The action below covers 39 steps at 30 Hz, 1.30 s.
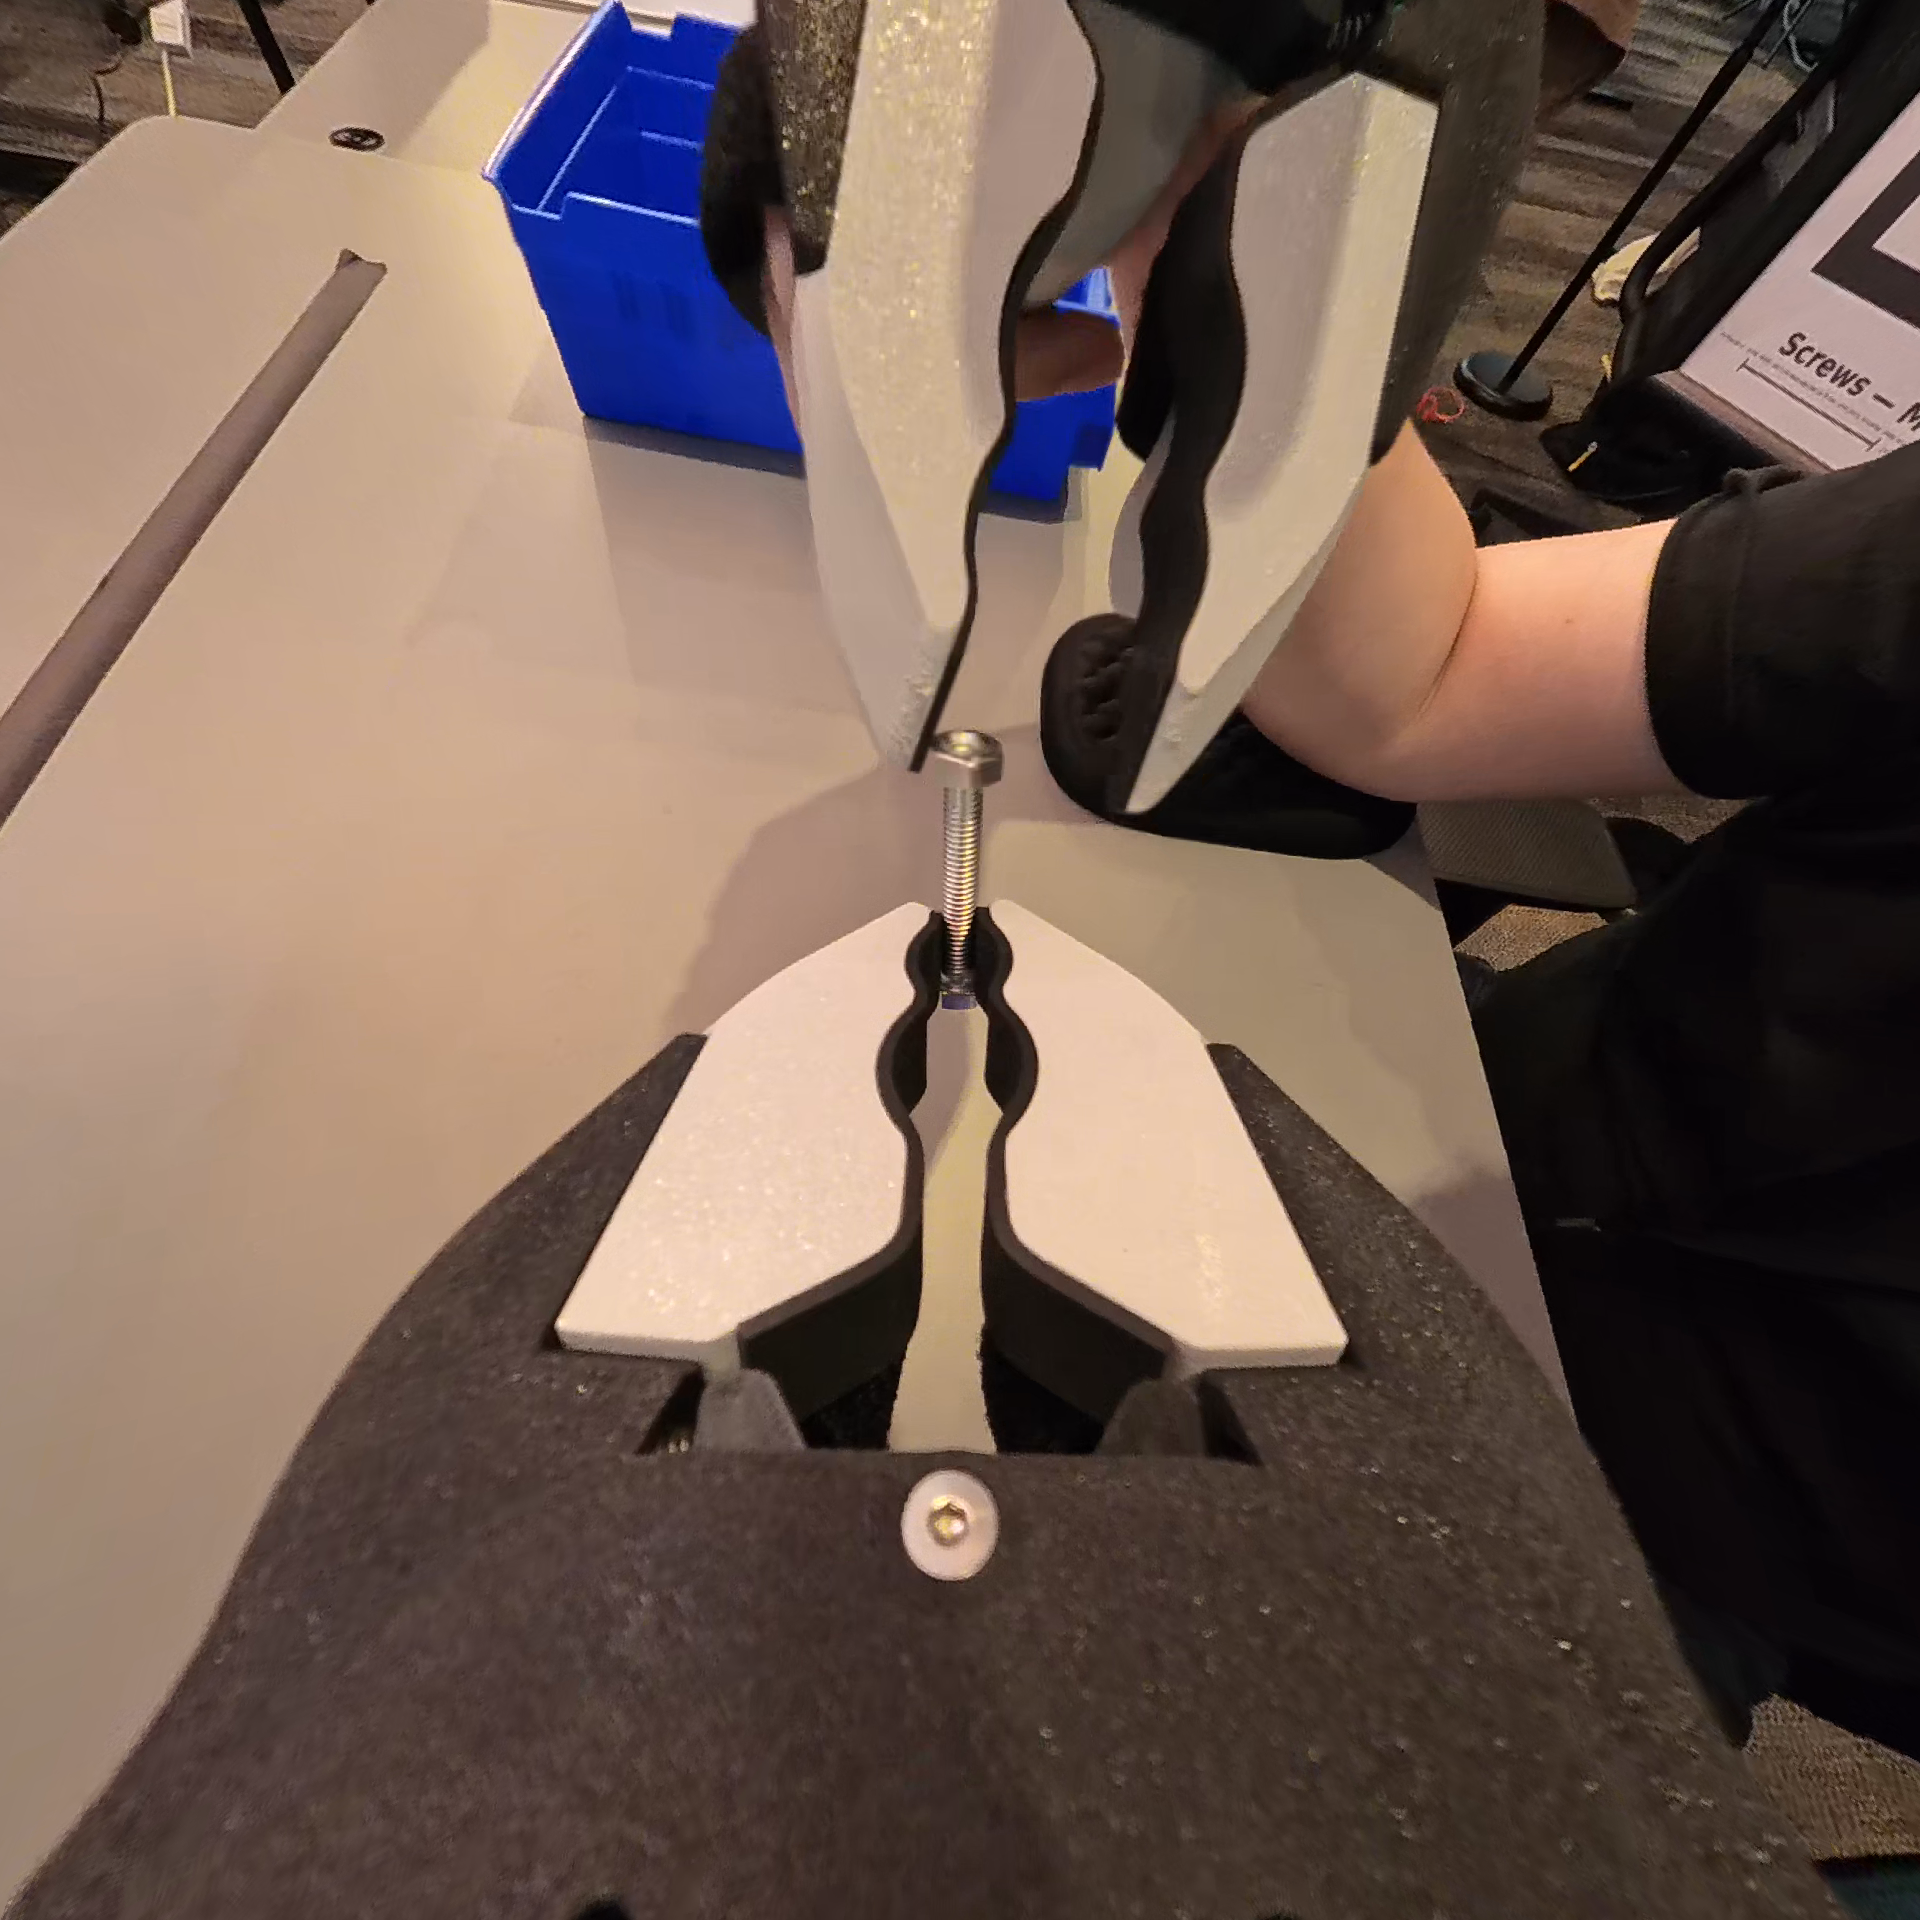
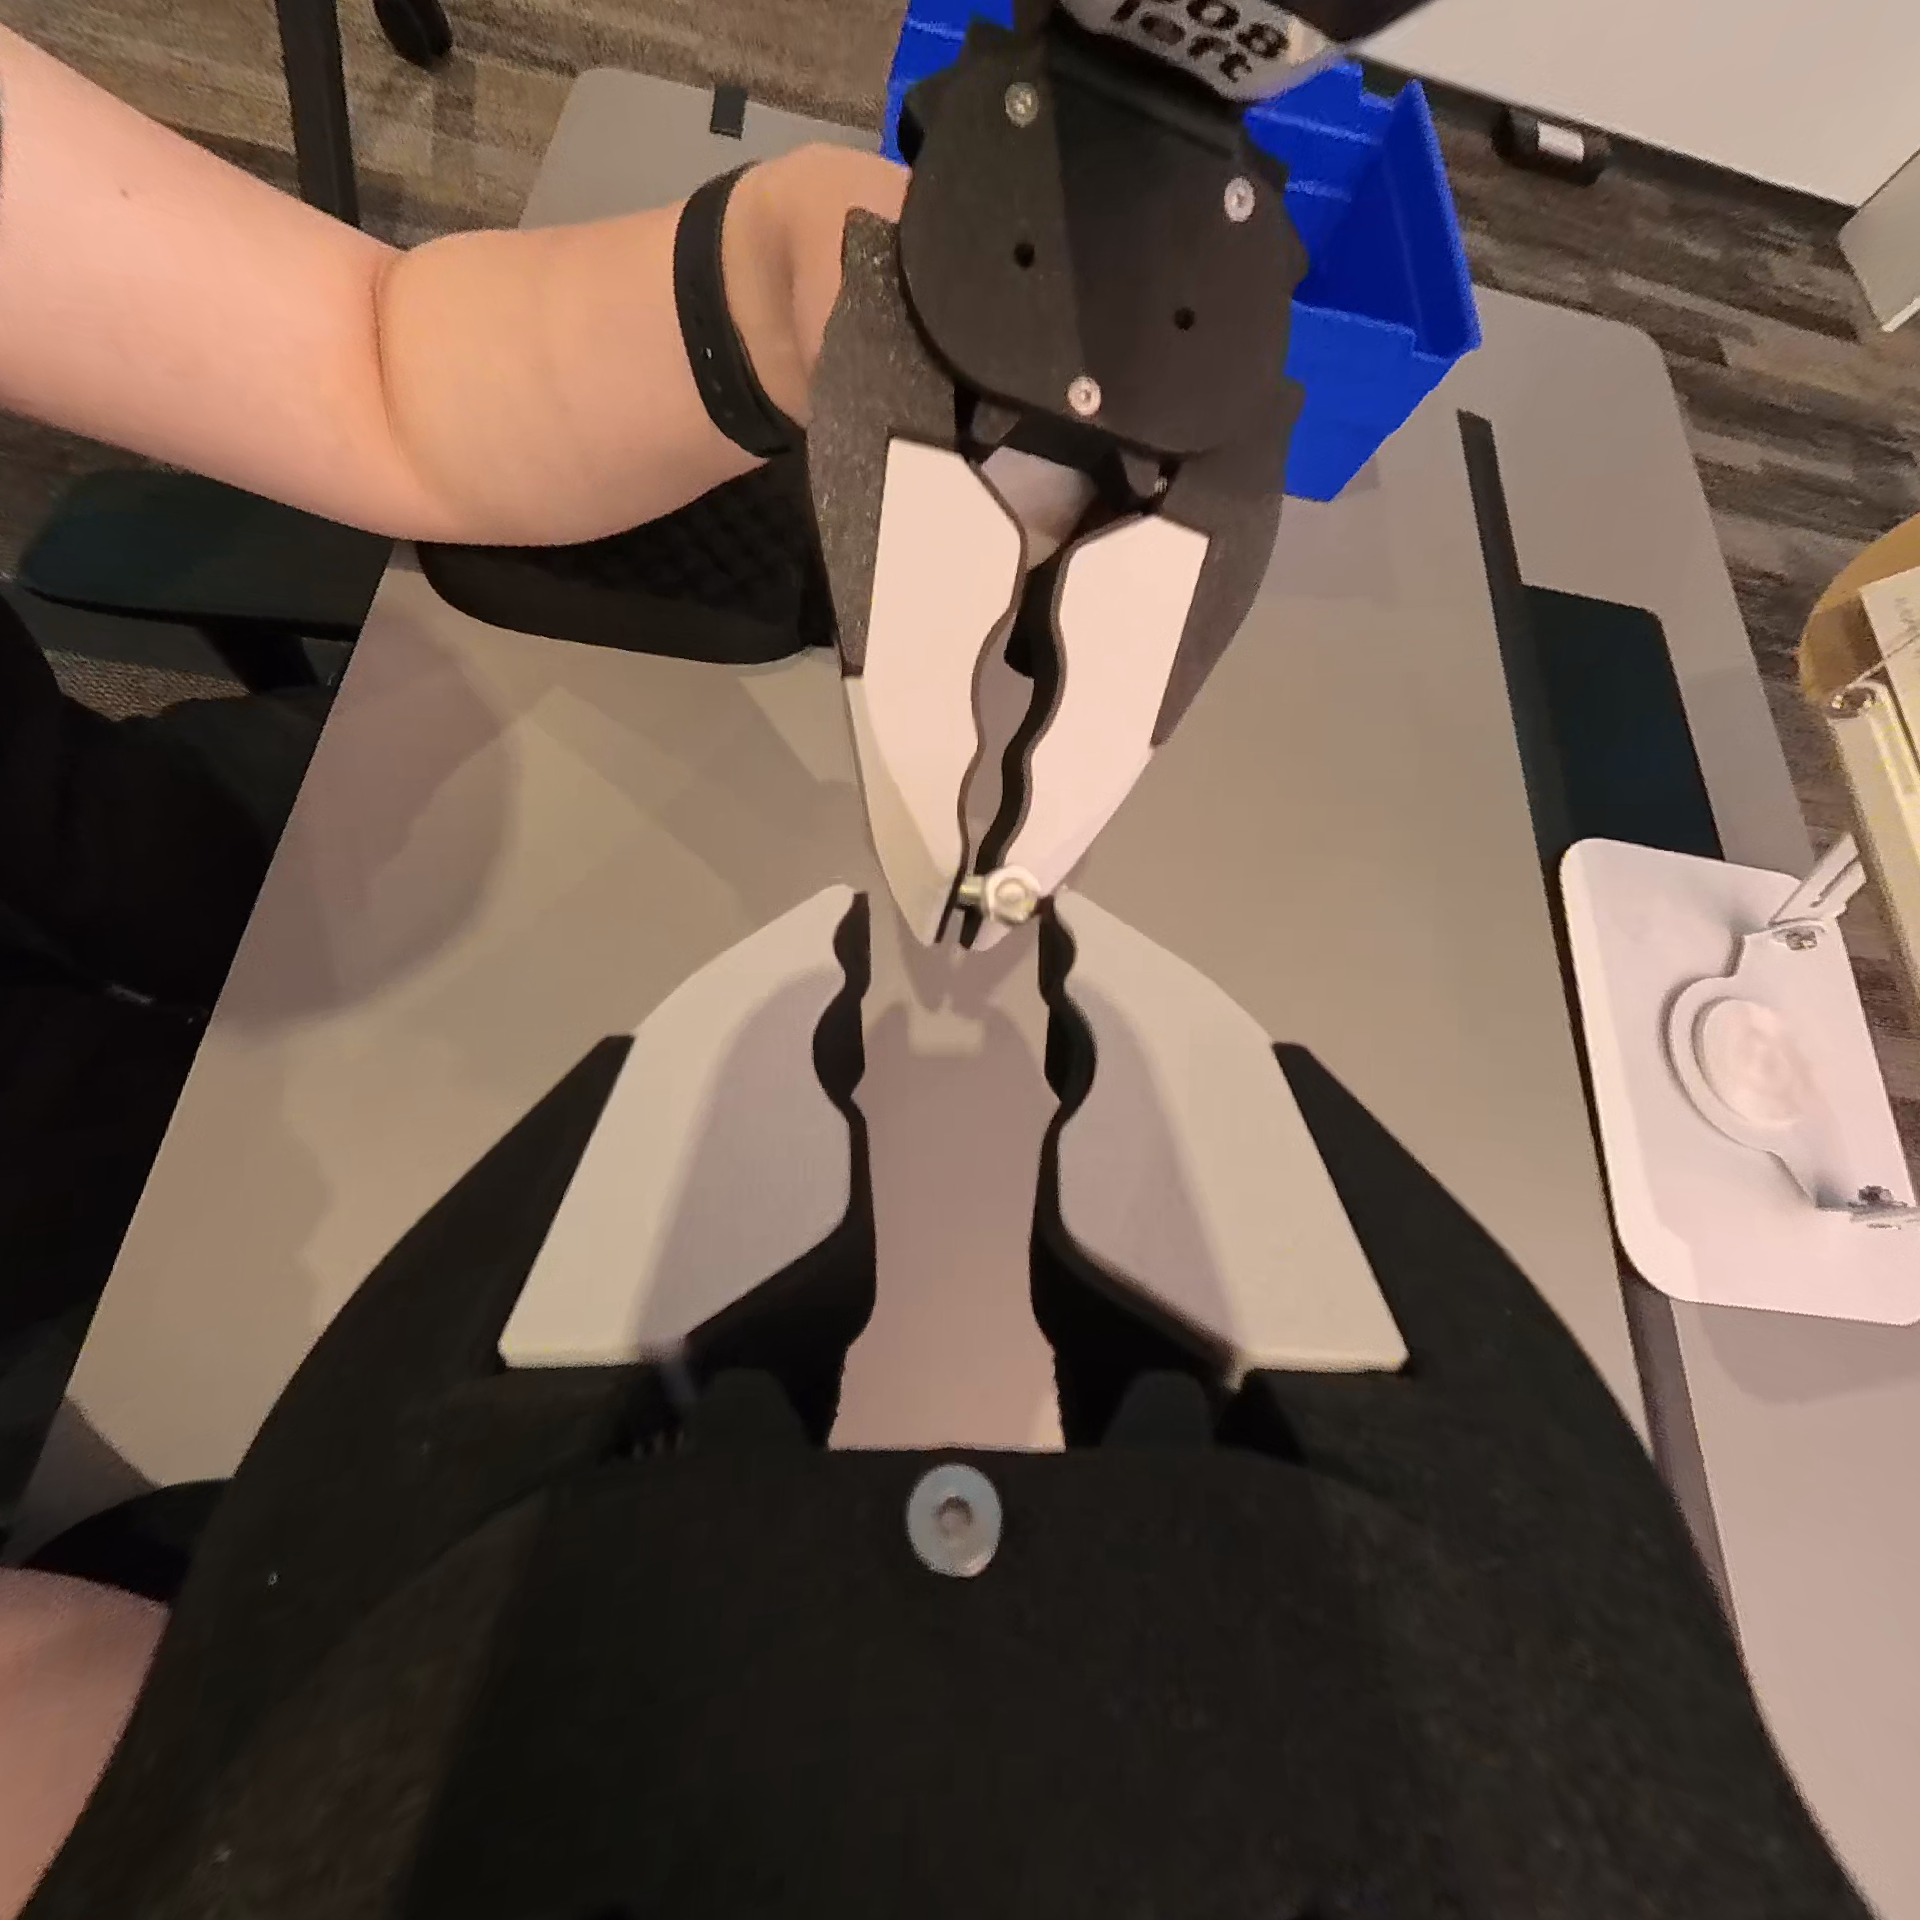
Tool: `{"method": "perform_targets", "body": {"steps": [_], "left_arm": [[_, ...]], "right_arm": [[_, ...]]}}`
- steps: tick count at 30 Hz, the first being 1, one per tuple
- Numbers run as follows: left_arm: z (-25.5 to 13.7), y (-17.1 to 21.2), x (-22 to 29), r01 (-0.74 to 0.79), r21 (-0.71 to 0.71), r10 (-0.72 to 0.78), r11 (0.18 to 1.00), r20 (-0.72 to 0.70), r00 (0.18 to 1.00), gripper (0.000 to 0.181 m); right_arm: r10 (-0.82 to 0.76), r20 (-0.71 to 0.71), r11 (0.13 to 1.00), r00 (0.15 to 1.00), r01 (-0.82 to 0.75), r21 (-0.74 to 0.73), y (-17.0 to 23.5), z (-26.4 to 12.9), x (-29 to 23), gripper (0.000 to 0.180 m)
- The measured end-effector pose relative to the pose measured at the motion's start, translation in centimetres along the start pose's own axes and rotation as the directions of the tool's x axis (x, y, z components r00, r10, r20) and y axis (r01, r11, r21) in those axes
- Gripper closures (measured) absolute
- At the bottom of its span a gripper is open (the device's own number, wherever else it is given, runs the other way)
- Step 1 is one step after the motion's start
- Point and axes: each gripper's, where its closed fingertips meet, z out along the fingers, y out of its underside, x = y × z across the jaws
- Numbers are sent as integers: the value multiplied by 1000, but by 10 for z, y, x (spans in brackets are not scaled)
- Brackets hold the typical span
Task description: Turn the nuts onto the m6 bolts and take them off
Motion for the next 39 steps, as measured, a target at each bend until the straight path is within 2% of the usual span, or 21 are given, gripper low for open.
{"method": "perform_targets", "body": {"steps": [3, 6, 10, 15, 21, 26, 29, 33, 36, 39], "left_arm": [[-3, -1, -3, 13, 11, -13, 1000, 6, 1000, 176], [-1, 0, -2, 14, 6, -14, 1000, 0, 1000, 176], [1, 0, 0, 0, 0, 0, 1000, 0, 1000, 176], [-4, -3, -2, 13, 24, -14, 1000, 1, 1000, 176], [-1, -3, 1, 2, 17, -2, 1000, -3, 1000, 175], [-6, -4, -3, 19, 31, -19, 999, 9, 1000, 176], [-6, -3, -2, 15, 31, -15, 999, -1, 1000, 176], [-2, -3, 0, 3, 19, -3, 1000, 0, 1000, 176], [-5, -3, -3, 11, 25, -11, 1000, 9, 1000, 176], [-8, -4, -4, 22, 38, -23, 999, 6, 1000, 176]], "right_arm": [[32, 18, 999, 999, -32, 11, 1, -5, -1, 155], [34, -20, 999, 999, -33, 28, -3, -3, 6, 150], [5, 9, 1000, 1000, -6, 23, -5, 3, 0, 147], [36, 18, 999, 999, -36, -8, 4, -5, -1, 157], [5, -12, 999, 1000, -4, 40, -7, 0, 3, 147], [22, 22, 1000, 1000, -22, 2, 3, -6, -2, 159], [17, -24, 999, 1000, -17, 29, -3, -5, 5, 151], [-4, -11, 1000, 1000, 5, 30, -7, 4, 3, 145], [2, -1, 1000, 1000, -2, -12, 2, 0, 0, 154], [16, -1, 1000, 1000, -16, 25, -2, -5, 1, 156]]}}
